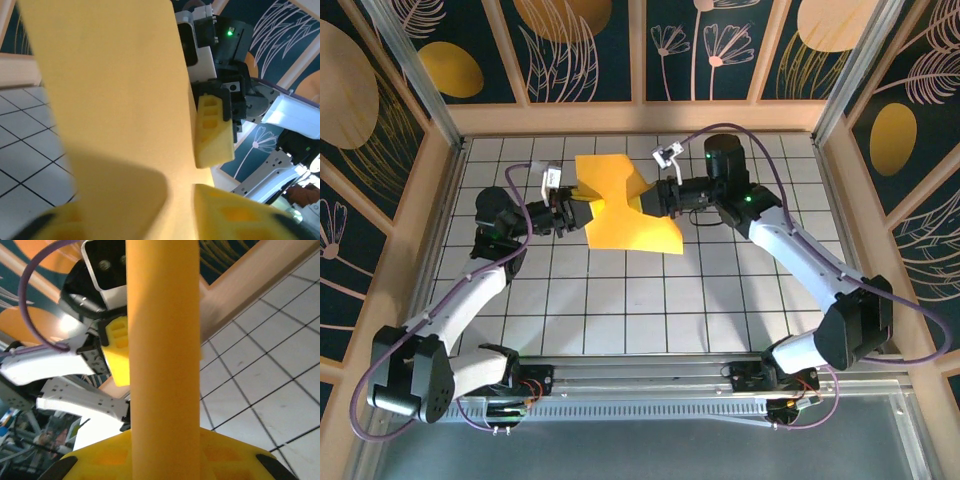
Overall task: Fold a paper plane with a square sheet of paper (fold left side to right side)
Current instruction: Place a square sheet of paper at the center of the table.
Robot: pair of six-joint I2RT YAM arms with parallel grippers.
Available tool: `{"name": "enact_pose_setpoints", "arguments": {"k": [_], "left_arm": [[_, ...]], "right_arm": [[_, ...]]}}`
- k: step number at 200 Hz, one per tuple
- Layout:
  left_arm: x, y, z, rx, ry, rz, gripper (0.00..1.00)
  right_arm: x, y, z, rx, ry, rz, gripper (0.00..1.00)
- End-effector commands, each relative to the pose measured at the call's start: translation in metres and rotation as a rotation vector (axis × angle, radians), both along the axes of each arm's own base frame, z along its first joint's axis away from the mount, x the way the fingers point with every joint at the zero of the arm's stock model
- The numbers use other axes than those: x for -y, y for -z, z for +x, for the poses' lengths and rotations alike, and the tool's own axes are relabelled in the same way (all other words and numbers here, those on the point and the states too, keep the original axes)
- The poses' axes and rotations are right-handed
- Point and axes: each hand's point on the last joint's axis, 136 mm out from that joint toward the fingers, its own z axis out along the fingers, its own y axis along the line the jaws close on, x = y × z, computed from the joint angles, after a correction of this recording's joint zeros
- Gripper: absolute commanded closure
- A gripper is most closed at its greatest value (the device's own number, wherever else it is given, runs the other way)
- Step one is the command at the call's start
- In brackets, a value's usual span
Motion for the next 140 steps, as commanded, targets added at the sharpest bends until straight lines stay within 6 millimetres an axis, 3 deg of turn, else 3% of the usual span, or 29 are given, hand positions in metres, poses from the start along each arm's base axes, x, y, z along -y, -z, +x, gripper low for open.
{"name": "enact_pose_setpoints", "arguments": {"k": [1,37,73,111,140], "left_arm": [[-0.001,-0.013,-0.003,0.057,-0.014,0.006,0.89],[-0.001,0.015,0.019,-0.075,-0.076,0.047,1.00],[0.003,0.076,0.046,-0.314,-0.115,0.144,1.00],[0.002,0.153,0.064,-0.559,-0.162,0.246,1.00],[-0.003,0.220,0.069,-0.752,-0.204,0.343,1.00]], "right_arm": [[0.014,-0.004,0.021,0.063,0.113,-0.020,0.71],[0.038,0.015,0.050,0.079,0.309,-0.114,0.52],[0.079,0.048,0.085,0.028,0.572,-0.211,0.34],[0.109,0.095,0.102,-0.047,0.751,-0.328,0.32],[0.113,0.139,0.104,-0.154,0.781,-0.395,0.40]]}}
